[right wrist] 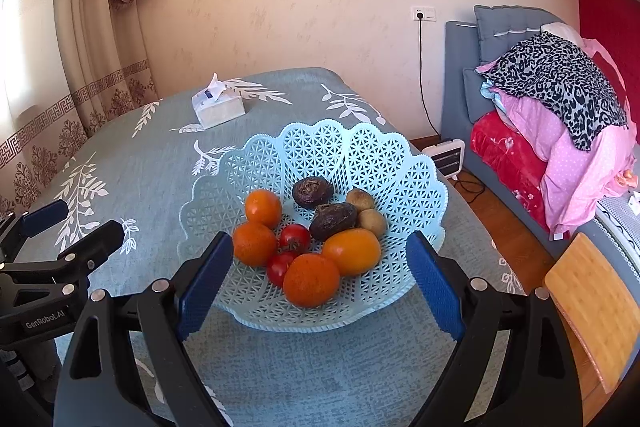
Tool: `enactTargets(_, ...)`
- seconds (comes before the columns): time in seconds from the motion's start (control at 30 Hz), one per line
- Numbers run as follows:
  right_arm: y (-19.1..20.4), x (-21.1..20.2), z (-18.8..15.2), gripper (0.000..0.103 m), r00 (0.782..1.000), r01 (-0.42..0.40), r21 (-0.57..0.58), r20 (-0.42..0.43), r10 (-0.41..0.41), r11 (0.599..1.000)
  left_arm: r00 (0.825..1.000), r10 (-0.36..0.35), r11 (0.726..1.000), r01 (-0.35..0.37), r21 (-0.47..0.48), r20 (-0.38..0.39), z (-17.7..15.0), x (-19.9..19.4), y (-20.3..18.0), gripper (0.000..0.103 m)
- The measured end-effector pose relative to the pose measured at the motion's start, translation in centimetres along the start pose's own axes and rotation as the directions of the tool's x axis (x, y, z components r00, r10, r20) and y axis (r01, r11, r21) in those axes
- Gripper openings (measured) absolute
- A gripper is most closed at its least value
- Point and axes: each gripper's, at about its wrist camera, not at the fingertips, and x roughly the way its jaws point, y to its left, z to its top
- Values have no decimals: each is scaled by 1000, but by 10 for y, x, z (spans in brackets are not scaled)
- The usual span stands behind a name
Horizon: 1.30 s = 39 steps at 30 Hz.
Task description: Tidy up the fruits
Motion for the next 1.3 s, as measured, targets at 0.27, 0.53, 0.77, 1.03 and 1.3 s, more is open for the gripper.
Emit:
enactTargets(0.27,-2,2,-1,92,1000,4,3,-4,-4,1000,1000,1,1000,-1,13,-7,-1,3,-2,98)
enactTargets(0.53,-2,2,-1,92,1000,6,-2,-8,-6,1000,1000,-1,1000,2,22,-10,-2,4,-4,98)
enactTargets(0.77,-3,4,-2,92,1000,11,-2,-10,-11,1000,1000,-12,999,12,38,-13,-3,6,-9,98)
enactTargets(1.03,-6,6,-2,92,1000,18,10,-15,-18,1000,1000,-22,998,22,53,-1,-5,5,-14,98)
enactTargets(1.3,-4,7,-3,93,1000,15,8,-18,-14,1000,999,-28,999,29,44,-26,-5,6,-13,98)
